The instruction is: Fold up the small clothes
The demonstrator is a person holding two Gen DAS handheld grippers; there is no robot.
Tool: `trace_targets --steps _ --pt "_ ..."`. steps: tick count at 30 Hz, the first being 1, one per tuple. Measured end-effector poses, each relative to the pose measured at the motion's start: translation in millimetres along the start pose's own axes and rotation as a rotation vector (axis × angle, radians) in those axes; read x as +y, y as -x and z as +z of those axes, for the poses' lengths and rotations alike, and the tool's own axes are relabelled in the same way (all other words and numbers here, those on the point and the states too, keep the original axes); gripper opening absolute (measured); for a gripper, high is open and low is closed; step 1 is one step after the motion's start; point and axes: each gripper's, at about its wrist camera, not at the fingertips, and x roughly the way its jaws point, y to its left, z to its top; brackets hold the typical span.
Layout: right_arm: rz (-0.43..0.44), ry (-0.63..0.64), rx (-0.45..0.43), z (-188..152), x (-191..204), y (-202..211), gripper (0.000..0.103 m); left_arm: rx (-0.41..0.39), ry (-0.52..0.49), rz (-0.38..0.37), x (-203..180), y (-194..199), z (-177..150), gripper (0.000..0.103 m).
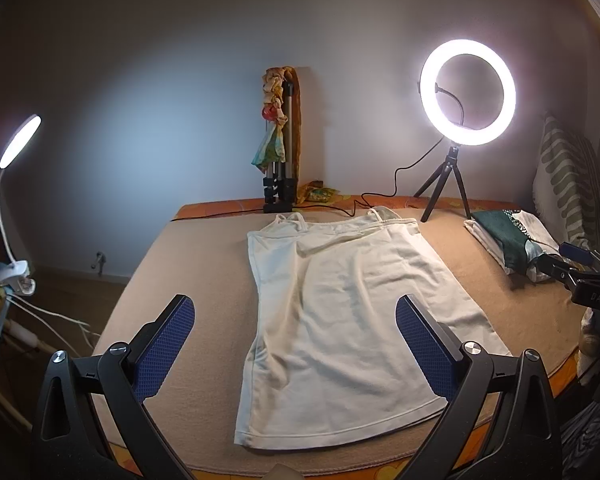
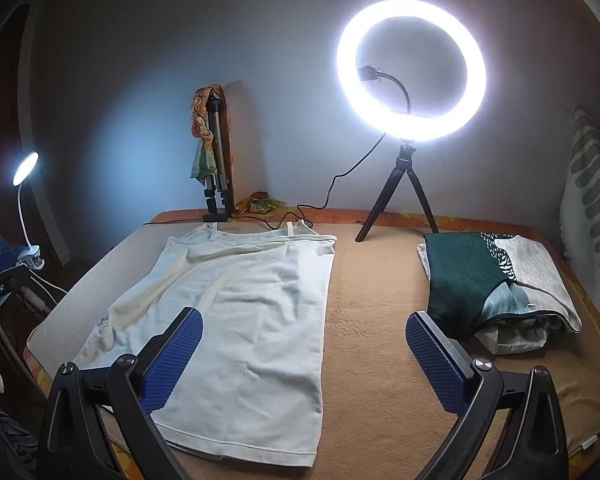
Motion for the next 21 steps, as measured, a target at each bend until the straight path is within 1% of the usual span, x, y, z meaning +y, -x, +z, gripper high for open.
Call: trace_targets --steps 21 --pt "0.006 -0.008 -0.001 -1.0 0.7 -0.2 0.103 -0.004 0.002 0.0 1.6 0.9 1.3 0.101"
